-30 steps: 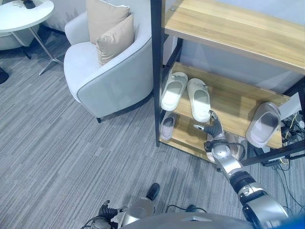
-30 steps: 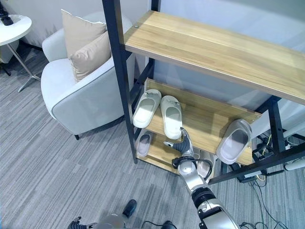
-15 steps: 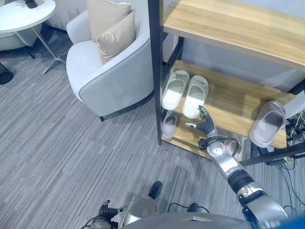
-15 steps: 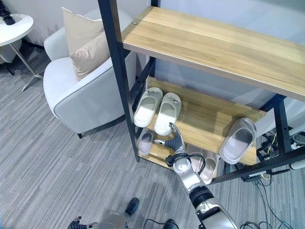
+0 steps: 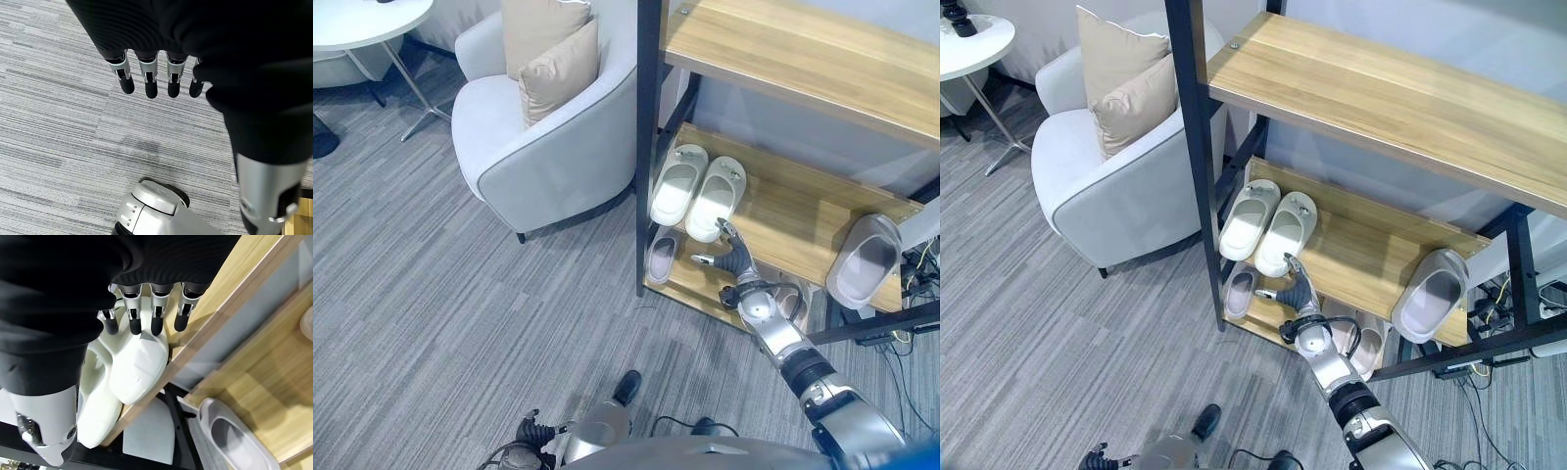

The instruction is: Arrange the slippers neatly on the shoe rack.

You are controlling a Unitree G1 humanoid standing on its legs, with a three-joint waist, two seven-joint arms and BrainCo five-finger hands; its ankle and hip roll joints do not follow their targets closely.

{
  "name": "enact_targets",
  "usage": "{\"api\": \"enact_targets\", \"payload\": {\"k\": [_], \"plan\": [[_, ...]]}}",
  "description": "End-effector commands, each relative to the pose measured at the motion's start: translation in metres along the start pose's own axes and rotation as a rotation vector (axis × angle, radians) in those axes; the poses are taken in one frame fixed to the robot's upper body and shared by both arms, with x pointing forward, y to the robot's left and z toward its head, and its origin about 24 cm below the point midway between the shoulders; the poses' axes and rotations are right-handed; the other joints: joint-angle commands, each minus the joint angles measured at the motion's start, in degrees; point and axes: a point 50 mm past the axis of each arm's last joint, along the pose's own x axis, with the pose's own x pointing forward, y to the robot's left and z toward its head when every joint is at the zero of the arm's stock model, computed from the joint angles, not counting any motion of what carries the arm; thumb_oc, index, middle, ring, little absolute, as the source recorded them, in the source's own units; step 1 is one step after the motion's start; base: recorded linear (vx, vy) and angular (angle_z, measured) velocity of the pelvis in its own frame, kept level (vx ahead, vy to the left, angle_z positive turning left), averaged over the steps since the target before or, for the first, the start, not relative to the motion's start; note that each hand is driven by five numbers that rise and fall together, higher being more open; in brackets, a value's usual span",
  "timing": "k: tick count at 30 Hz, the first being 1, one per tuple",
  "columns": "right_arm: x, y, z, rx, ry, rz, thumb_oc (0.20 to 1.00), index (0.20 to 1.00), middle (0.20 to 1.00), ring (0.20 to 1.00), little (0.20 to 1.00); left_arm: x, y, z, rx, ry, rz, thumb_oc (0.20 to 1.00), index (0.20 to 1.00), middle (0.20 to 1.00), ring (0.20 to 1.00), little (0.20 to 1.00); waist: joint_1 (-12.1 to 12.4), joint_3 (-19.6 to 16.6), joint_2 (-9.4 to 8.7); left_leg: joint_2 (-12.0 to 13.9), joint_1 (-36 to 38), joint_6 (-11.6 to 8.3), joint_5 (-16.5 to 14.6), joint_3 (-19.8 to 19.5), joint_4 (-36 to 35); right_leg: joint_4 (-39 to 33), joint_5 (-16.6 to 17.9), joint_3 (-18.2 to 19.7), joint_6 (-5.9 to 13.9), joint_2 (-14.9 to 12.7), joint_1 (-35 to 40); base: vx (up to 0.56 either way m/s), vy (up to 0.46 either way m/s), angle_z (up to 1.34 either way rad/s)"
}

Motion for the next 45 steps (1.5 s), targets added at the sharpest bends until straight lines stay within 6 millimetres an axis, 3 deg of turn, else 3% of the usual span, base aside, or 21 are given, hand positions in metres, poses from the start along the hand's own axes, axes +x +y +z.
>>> {"api": "enact_targets", "payload": {"k": [1,5,8,9,13,14,15,18,23,30,39,45], "plan": [[0.006,-0.018,0.027,0.014,-0.16,-0.074,1.0,1.0,1.0,1.0,1.0,0.001,0.0,-0.002,-0.012,0.053,0.011,1.0,1.0,1.0,1.0,1.0,1.4,-0.2,1.46,0.9,4.3,0.33,-4.6,-0.6,-2.8,1.5,-0.3,-2.8,4.36,-2.8,4.1,0.0,0.0,0.0],[0.004,-0.037,0.032,0.018,-0.199,-0.157,1.0,1.0,1.0,1.0,1.0,0.001,0.0,-0.002,-0.019,0.057,0.013,1.0,1.0,1.0,1.0,1.0,0.8,-0.6,1.51,0.7,4.4,0.51,-4.6,-0.7,-2.8,1.7,-0.4,-2.7,4.43,-3.0,4.1,0.0,0.008,0.0],[0.001,-0.068,0.043,-0.077,-0.285,-0.263,1.0,1.0,1.0,1.0,1.0,0.001,0.0,-0.002,-0.009,0.055,0.013,1.0,1.0,1.0,1.0,1.0,0.0,-0.9,1.58,0.9,4.6,0.53,-4.8,-0.3,-2.8,1.8,-0.5,-2.5,4.46,-3.0,4.1,0.0,0.0,0.0],[0.001,-0.069,0.043,-0.078,-0.284,-0.263,1.0,1.0,1.0,1.0,1.0,0.001,0.0,-0.002,-0.009,0.055,0.013,1.0,1.0,1.0,1.0,1.0,0.1,-0.9,1.62,0.9,4.6,0.53,-4.8,-0.3,-2.8,1.8,-0.5,-2.5,4.46,-3.0,4.1,0.0,0.0,0.0],[0.005,-0.119,0.052,-0.299,-0.33,-0.394,1.0,1.0,1.0,1.0,1.0,0.002,0.003,-0.002,0.04,0.045,0.007,1.0,1.0,1.0,1.0,1.0,-0.3,-0.9,1.73,1.4,4.8,0.36,-4.9,0.3,-2.8,1.6,-0.7,-2.1,4.43,-2.8,4.0,0.01,-0.03,-0.05],[0.009,-0.138,0.052,-0.426,-0.312,-0.426,1.0,1.0,1.0,1.0,1.0,0.002,0.005,-0.004,0.055,0.047,0.003,1.0,1.0,1.0,1.0,1.0,-0.3,-0.7,1.76,1.5,5.0,0.25,-4.9,0.6,-2.8,1.5,-0.6,-1.9,4.49,-2.8,4.0,0.0,0.0,0.0],[0.01,-0.138,0.052,-0.427,-0.313,-0.427,1.0,1.0,1.0,1.0,1.0,0.002,0.005,-0.004,0.054,0.047,0.003,1.0,1.0,1.0,1.0,1.0,-0.3,-0.7,1.8,1.5,4.9,0.26,-4.9,0.6,-2.8,1.5,-0.6,-1.9,4.5,-2.8,4.0,0.0,-0.019,-0.05],[0.017,-0.166,0.054,-0.609,-0.272,-0.478,1.0,1.0,1.0,1.0,1.0,0.002,0.008,-0.006,0.07,0.045,0.002,1.0,1.0,1.0,1.0,1.0,-0.4,-0.4,2.18,1.5,4.8,0.07,-4.8,1.2,-2.8,1.1,-0.2,-1.5,4.66,-2.8,3.9,0.0,-0.018,-0.1],[0.032,-0.181,0.045,-0.667,-0.144,-0.487,1.0,1.0,1.0,1.0,1.0,0.0,0.007,-0.013,0.073,0.064,-0.011,1.0,1.0,1.0,1.0,1.0,-0.7,0.3,2.92,1.6,4.3,-0.03,-4.6,1.8,-2.6,1.1,0.2,-0.5,4.72,-2.8,3.1,0.0,-0.019,-0.1],[0.046,-0.207,0.058,-0.737,-0.074,-0.56,1.0,1.0,1.0,1.0,1.0,-0.002,0.009,-0.021,0.048,0.08,-0.016,1.0,1.0,1.0,1.0,1.0,-0.8,1.7,4.24,1.4,1.8,0.04,-3.7,4.1,-2.8,0.6,1.4,1.6,5.02,-3.1,0.1,-0.02,-0.002,-0.16],[0.028,-0.258,0.048,-0.728,0.039,-0.783,1.0,1.0,1.0,1.0,1.0,-0.001,0.015,-0.017,0.024,0.056,0.007,1.0,1.0,1.0,1.0,1.0,-1.2,2.2,5.05,1.3,0.8,-0.22,-3.4,4.1,-2.8,0.6,1.6,1.3,5.23,-3.2,-0.6,0.02,-0.003,-0.02],[0.019,-0.258,0.048,-0.674,-0.001,-0.85,1.0,1.0,1.0,1.0,1.0,-0.002,0.013,-0.022,-0.002,0.072,0.011,1.0,1.0,1.0,1.0,1.0,-2.0,2.3,5.06,1.5,1.0,-0.2,-3.8,4.0,-2.8,0.6,1.3,1.5,5.02,-2.9,-0.4,0.02,-0.011,-0.01]]}}
